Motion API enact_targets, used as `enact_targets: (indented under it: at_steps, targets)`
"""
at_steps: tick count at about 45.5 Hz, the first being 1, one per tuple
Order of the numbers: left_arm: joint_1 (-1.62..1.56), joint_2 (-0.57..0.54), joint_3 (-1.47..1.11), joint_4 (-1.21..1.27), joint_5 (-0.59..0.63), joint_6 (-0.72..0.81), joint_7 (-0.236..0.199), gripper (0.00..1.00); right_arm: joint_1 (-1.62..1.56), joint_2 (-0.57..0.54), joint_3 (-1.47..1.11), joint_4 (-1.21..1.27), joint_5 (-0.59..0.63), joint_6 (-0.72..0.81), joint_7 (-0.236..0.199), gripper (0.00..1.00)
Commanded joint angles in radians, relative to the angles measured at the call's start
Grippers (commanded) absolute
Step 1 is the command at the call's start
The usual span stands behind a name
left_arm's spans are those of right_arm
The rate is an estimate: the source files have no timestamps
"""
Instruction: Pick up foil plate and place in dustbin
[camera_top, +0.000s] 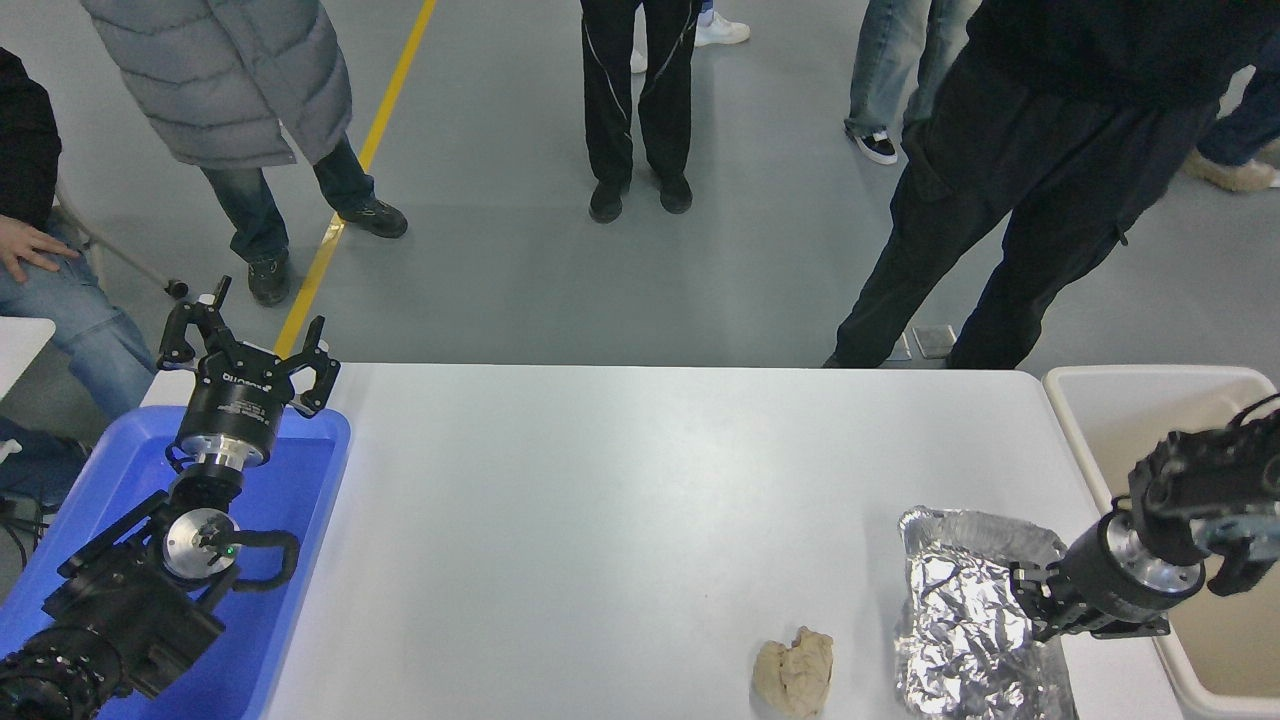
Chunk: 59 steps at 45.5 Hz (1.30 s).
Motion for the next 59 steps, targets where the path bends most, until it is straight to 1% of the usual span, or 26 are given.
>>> enact_targets:
  at_steps: [1,4,12,18,24,41,48,51,56,59]
  targets:
    - [0.000,0.000,0.002,-0.001,0.000,0.000,0.000,0.98,0.285,-0.012,-0.064,0.074,0.075,0.247,0.001,0.00]
    - [0.000,0.000,0.002,-0.001,0.000,0.000,0.000,0.98,0.362,-0.014,-0.073,0.074,0.094,0.327,0.001,0.00]
    - [0.000,0.000,0.002,0.001,0.000,0.000,0.000,0.98,0.521,-0.014,-0.076,0.074,0.103,0.328,0.001,0.00]
    - [0.001,0.000,0.002,0.001,0.000,0.000,0.000,0.98,0.621,-0.012,-0.094,0.074,0.152,0.328,0.001,0.00]
    - [0.000,0.000,0.002,0.001,0.000,0.000,0.000,0.98,0.718,-0.004,-0.114,0.076,0.166,0.328,0.001,0.00]
    - [0.000,0.000,0.002,0.001,0.000,0.000,0.000,0.98,0.735,-0.007,-0.125,0.065,0.163,0.328,0.000,0.00]
    - [0.001,0.000,0.002,0.001,-0.001,0.000,0.000,0.98,0.726,-0.015,-0.212,0.043,0.158,0.328,0.000,0.00]
    - [0.000,0.000,0.002,0.001,-0.001,0.000,-0.002,0.98,0.726,-0.040,-0.268,0.037,0.155,0.328,-0.002,0.00]
    - [0.001,0.000,0.002,0.001,-0.001,0.000,0.000,0.98,0.719,-0.135,-0.343,0.011,0.154,0.321,0.000,0.00]
    - [0.001,0.000,0.002,0.001,-0.001,0.000,-0.002,0.98,0.689,-0.181,-0.377,0.002,0.154,0.223,0.000,0.00]
